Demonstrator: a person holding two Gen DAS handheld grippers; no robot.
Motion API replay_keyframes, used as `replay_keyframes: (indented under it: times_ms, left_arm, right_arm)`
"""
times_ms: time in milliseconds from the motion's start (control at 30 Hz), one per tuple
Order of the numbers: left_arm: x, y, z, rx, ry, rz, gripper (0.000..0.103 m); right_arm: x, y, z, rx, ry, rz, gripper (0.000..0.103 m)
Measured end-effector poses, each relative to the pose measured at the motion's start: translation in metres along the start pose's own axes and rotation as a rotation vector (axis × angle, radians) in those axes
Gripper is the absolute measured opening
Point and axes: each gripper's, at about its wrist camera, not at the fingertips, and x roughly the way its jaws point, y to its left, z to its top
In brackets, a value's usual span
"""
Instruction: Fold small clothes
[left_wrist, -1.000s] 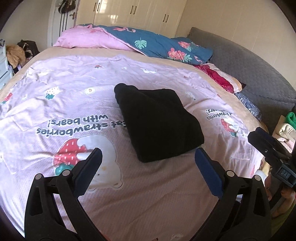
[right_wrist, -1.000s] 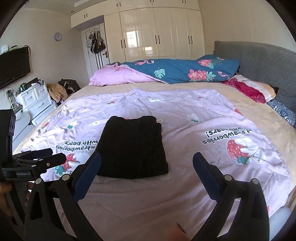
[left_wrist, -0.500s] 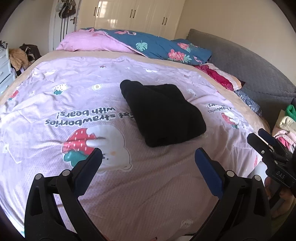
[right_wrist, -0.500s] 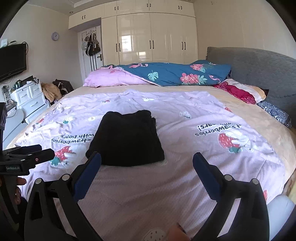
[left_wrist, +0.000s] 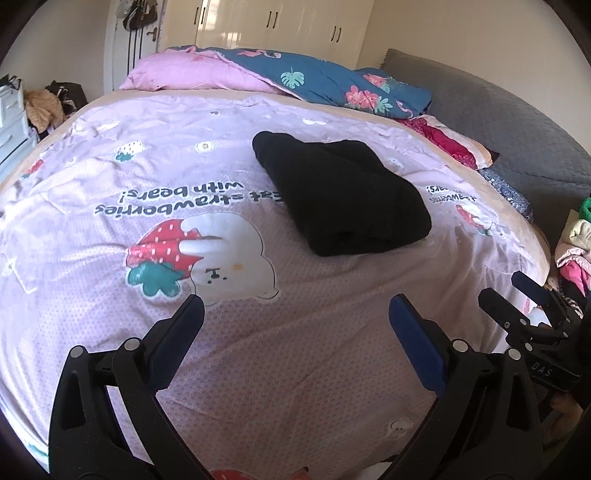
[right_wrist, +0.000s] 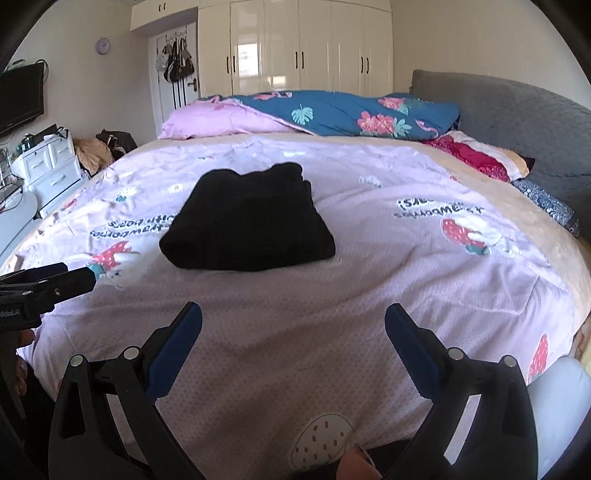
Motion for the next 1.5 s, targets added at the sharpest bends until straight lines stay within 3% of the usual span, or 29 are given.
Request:
replay_keyframes:
  times_ms: [367,1500]
  left_arm:
    - [0.0026,0.0023,0.0002,-0.011,0.011,0.042,0.094]
    - [0.0060,0.0011,-0.0019,0.011,0.036,0.090,0.094]
  right_arm:
    - [0.0083,-0.0032,-0.0026,0.024,0.041,-0.002,0.099]
    - [0.0094,-0.0033,-0.0023,0.026,0.054,0.001,0.099]
